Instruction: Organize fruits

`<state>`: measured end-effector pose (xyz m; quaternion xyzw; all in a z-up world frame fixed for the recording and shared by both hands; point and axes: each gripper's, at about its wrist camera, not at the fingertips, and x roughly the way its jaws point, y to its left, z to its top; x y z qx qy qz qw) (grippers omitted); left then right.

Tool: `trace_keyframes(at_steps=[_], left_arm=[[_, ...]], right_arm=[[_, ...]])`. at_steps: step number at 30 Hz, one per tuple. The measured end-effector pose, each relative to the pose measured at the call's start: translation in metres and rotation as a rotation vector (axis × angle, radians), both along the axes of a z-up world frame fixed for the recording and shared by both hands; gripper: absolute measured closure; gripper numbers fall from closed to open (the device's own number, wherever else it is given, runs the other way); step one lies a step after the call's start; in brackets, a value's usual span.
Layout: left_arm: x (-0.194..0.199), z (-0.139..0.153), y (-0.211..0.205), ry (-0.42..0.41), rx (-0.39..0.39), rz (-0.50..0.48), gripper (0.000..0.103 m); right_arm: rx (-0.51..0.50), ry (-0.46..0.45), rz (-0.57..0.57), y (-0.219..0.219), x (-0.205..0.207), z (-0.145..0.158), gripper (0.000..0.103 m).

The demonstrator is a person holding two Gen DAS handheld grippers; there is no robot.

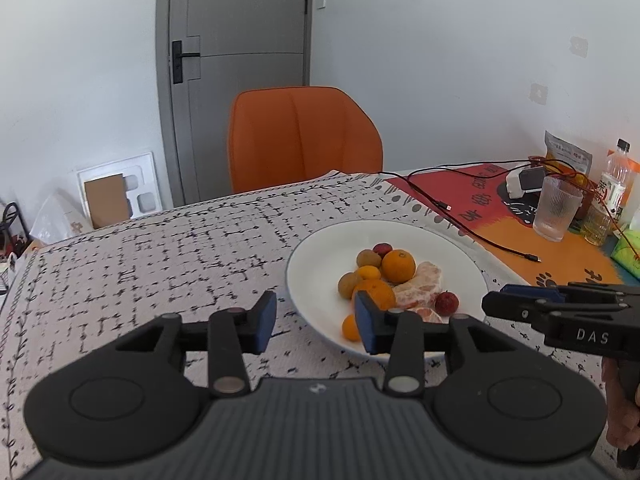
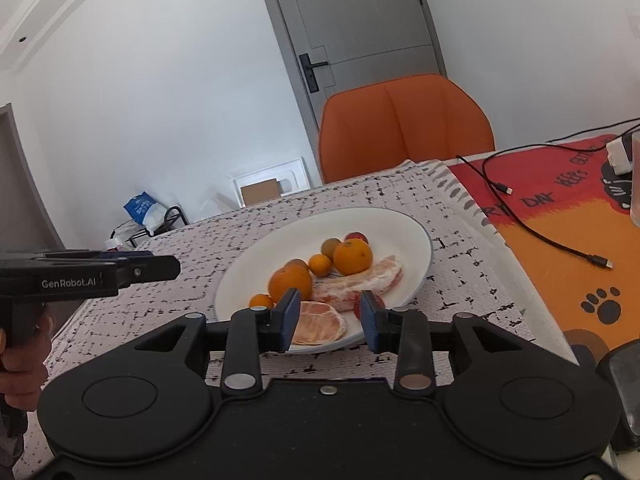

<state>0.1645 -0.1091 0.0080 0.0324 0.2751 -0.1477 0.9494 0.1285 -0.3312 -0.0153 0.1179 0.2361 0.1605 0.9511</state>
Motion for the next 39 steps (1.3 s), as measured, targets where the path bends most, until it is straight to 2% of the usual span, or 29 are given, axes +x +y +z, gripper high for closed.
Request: trace_keyframes(at_steps=[2, 5, 8, 11, 14, 16, 18, 19, 26, 39], left_arm=[[-0.008, 0.005, 0.005, -0.003, -0.004, 0.011, 0.053], [-0.020, 0.012, 0.015, -0.020, -0.006, 0.027, 0.044], [-0.031, 0.018, 0.024, -0.033, -0.011, 0.048, 0.034], [-0.042, 0.021, 0.034, -0.054, -0.013, 0.071, 0.022], [-0.049, 0.022, 0.042, -0.051, -0.020, 0.101, 0.017], [-0.054, 0.023, 0.049, -0.047, -0.032, 0.117, 0.015], [-0.061, 0.023, 0.056, -0.046, -0.043, 0.136, 0.011], [-0.064, 0.023, 0.060, -0.047, -0.049, 0.148, 0.008], [-0.086, 0.023, 0.077, -0.049, -0.044, 0.190, 0.004], [-0.122, 0.012, 0.103, -0.020, -0.057, 0.267, 0.003]], right_arm=[[-0.001, -0.002, 0.004, 0.002, -0.003, 0.004, 0.065], [-0.004, -0.008, 0.010, 0.006, -0.008, 0.008, 0.054], [-0.009, -0.015, 0.018, 0.011, -0.014, 0.013, 0.053], [-0.015, -0.030, 0.031, 0.016, -0.019, 0.017, 0.047], [-0.021, -0.035, 0.038, 0.022, -0.023, 0.020, 0.043], [-0.024, -0.035, 0.045, 0.026, -0.026, 0.022, 0.035], [-0.032, -0.043, 0.047, 0.029, -0.030, 0.025, 0.022], [-0.035, -0.049, 0.047, 0.031, -0.033, 0.026, 0.021], [-0.046, -0.066, 0.049, 0.037, -0.048, 0.033, 0.001], [-0.075, -0.043, 0.085, 0.052, -0.073, 0.033, 0.000]])
